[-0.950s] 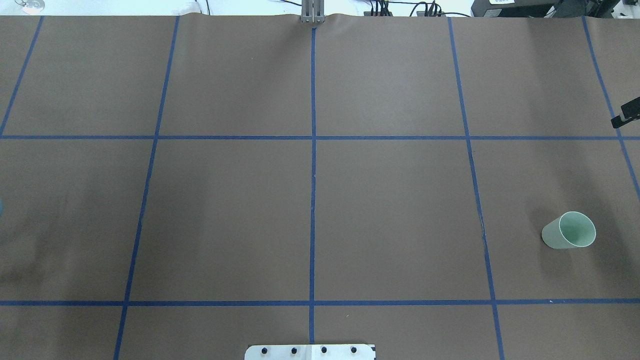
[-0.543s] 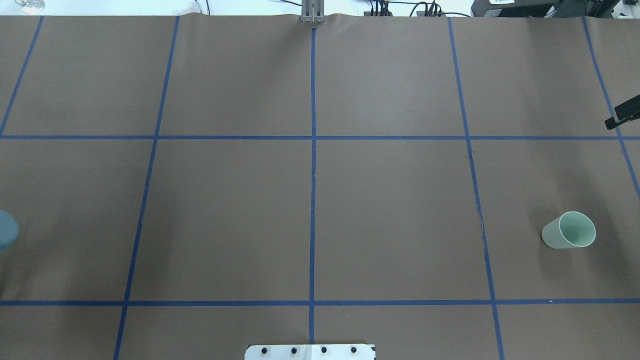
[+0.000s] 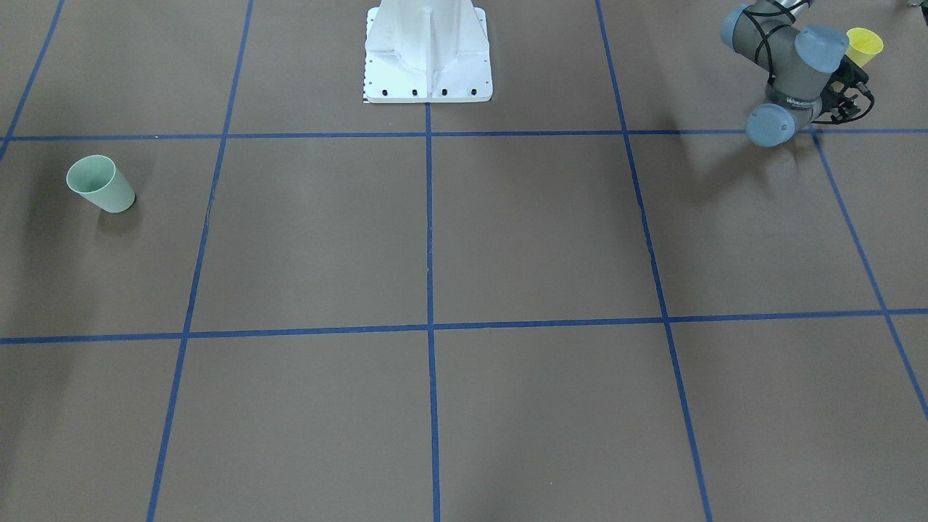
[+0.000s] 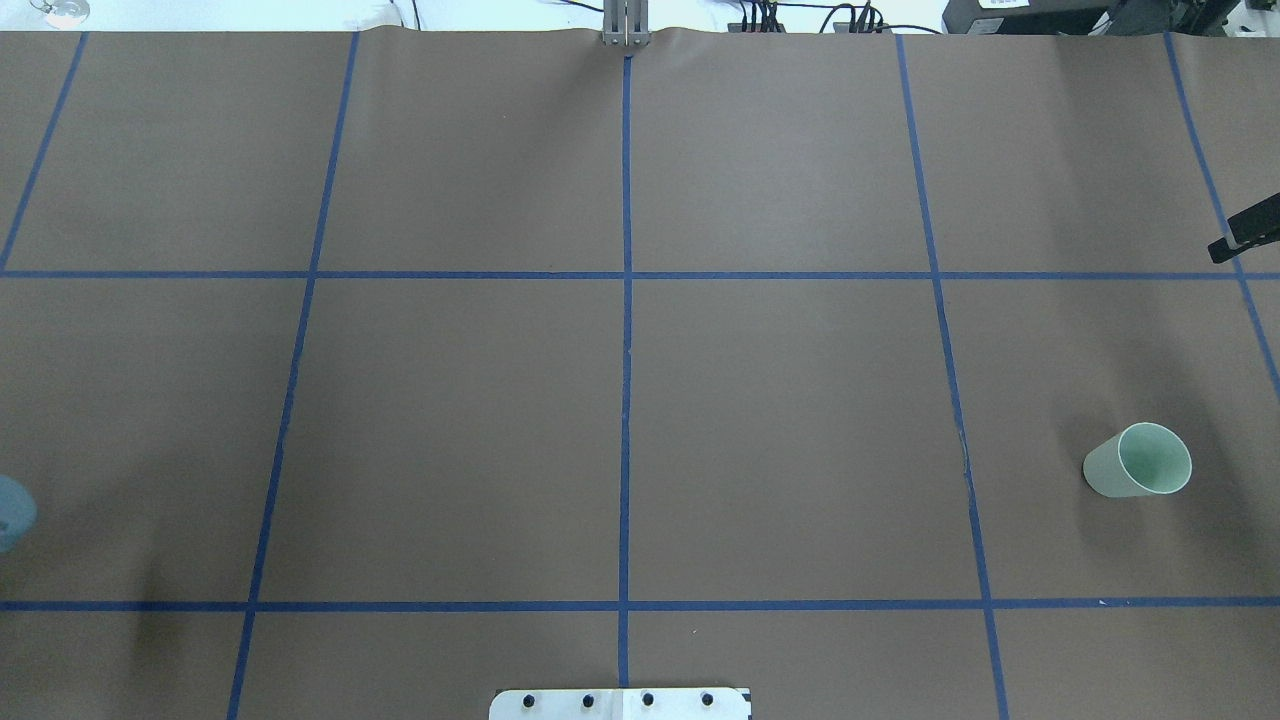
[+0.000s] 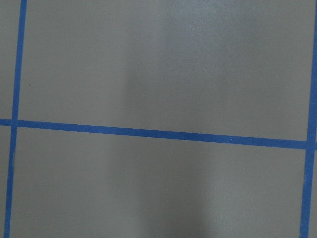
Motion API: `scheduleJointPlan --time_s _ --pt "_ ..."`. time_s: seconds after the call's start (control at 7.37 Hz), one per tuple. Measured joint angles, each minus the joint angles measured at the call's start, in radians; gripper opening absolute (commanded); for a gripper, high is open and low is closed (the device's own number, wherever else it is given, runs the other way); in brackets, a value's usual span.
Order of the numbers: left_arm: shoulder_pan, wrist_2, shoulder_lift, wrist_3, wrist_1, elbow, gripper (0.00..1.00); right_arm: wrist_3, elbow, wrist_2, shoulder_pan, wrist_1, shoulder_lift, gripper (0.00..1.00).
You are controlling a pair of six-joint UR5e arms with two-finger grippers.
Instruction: Transfer and stack yellow cup on green cup
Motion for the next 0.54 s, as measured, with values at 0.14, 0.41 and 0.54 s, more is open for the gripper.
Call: scheduleJointPlan --time_s 0.14,0.41,0.54 --pt "0.017 -0.033 0.012 0.001 -0.002 0.015 0.99 -0.001 -0.002 0.0 -0.002 -0.001 -0.001 0.99" --pt "0.03 -0.051 0.035 0.0 -0.013 0.034 0.99 -0.001 -0.004 0.0 -0.007 -0.001 -0.001 0.99" --pt "0.032 -0.052 0.045 -0.002 -0.021 0.045 0.99 -0.001 -0.005 0.0 -0.009 -0.001 -0.001 0.99"
